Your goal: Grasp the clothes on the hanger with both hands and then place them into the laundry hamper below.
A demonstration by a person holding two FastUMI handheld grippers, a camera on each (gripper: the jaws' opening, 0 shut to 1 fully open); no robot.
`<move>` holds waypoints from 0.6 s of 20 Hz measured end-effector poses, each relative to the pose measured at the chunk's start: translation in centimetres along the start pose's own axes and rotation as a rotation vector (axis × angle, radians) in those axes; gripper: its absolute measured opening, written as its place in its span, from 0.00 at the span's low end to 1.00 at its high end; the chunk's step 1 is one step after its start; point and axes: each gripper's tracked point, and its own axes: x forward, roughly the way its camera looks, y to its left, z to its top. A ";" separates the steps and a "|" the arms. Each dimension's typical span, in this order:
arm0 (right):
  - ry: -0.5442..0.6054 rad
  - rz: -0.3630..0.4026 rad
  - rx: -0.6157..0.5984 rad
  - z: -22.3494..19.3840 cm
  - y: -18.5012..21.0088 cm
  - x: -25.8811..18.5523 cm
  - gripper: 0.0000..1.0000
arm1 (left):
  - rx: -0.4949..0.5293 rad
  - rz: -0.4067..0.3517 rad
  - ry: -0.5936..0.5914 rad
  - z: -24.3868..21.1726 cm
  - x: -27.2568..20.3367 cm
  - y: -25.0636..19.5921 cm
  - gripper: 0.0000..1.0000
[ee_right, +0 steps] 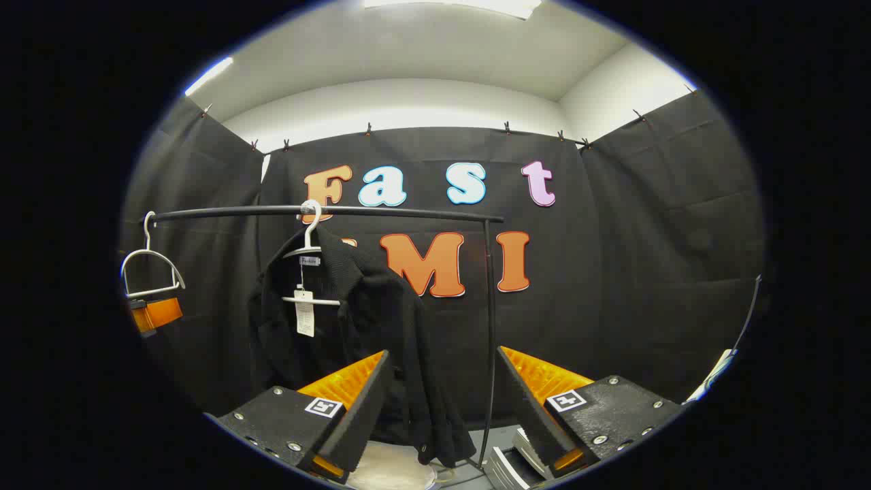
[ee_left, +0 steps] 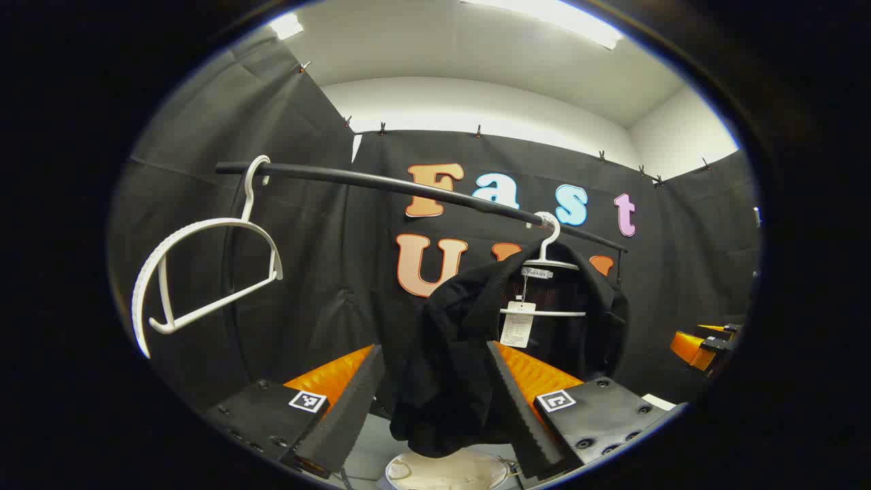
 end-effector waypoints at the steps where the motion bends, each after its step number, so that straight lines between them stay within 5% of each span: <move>1: -0.001 0.002 0.000 0.1 0.1 0.0 0.93 | 0.002 0.001 0.000 0.0 0.1 0.0 0.92; 3: 0.000 0.007 -0.001 0.2 0.3 0.1 0.93 | 0.003 0.003 -0.001 -0.1 0.2 0.0 1.00; 5: 0.006 0.010 -0.004 0.1 0.3 0.2 0.93 | -0.002 -0.006 -0.008 0.1 0.2 -0.3 1.00; 6: 0.013 0.012 -0.003 0.0 0.5 0.3 0.93 | -0.003 -0.011 -0.008 0.0 0.3 -0.5 0.92; 12: 0.029 0.033 0.006 -0.5 1.5 0.9 0.93 | 0.020 -0.020 0.003 -0.4 0.9 -1.1 1.00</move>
